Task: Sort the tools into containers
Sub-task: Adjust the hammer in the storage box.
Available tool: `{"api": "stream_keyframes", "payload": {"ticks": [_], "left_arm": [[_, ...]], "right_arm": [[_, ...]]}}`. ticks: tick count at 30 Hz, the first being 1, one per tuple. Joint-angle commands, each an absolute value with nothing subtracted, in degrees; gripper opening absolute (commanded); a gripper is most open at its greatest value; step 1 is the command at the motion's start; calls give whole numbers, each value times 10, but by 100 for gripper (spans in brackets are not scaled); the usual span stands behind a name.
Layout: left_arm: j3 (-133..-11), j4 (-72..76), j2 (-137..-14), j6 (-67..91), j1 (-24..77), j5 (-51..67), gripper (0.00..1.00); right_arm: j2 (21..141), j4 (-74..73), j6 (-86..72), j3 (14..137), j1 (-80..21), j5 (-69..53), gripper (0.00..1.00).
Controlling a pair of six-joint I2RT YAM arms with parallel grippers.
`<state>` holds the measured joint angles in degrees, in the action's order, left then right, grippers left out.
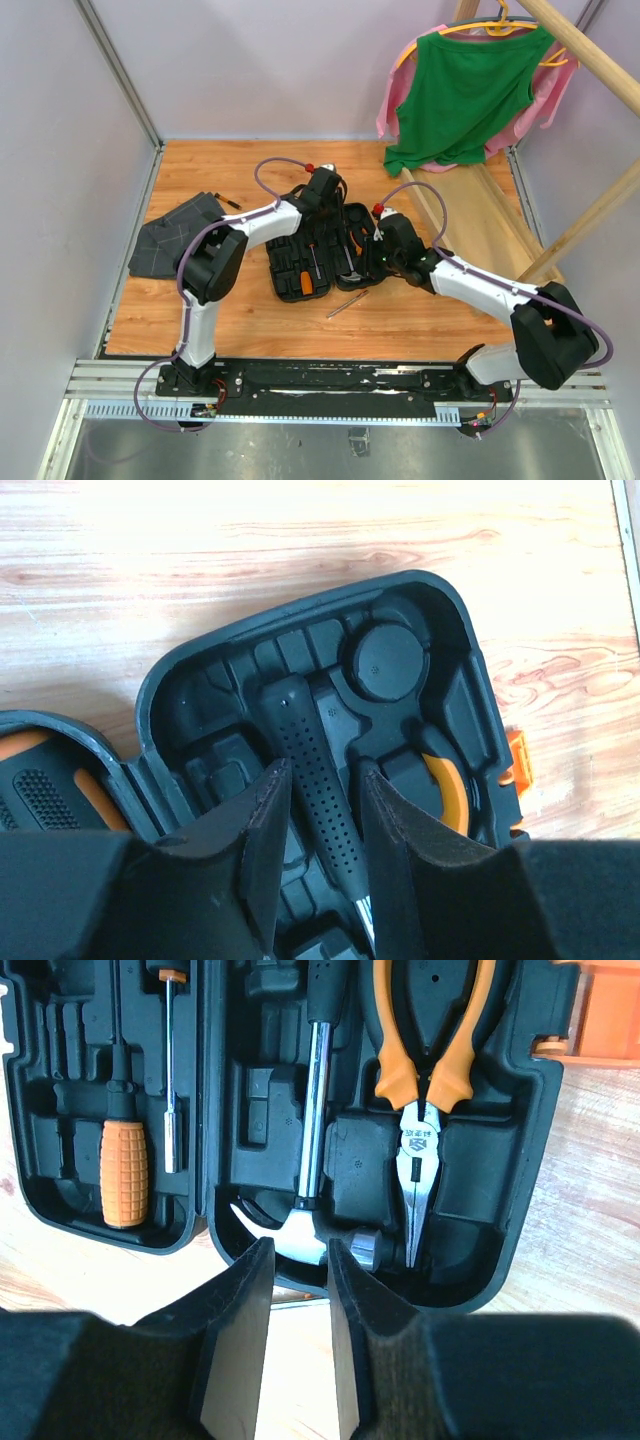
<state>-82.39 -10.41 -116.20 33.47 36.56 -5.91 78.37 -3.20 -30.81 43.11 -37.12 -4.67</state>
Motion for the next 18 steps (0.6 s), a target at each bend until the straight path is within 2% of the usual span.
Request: {"api": "stream_keyframes", "payload": {"ticks": [1, 18], "left_arm": [[-851, -112, -1175, 327, 362, -78, 38], [-883, -140, -1210, 314, 362, -110, 36]], "right_arm": [[795, -26, -318, 436, -384, -44, 29], [807, -27, -309, 446, -386, -57, 28]]}}
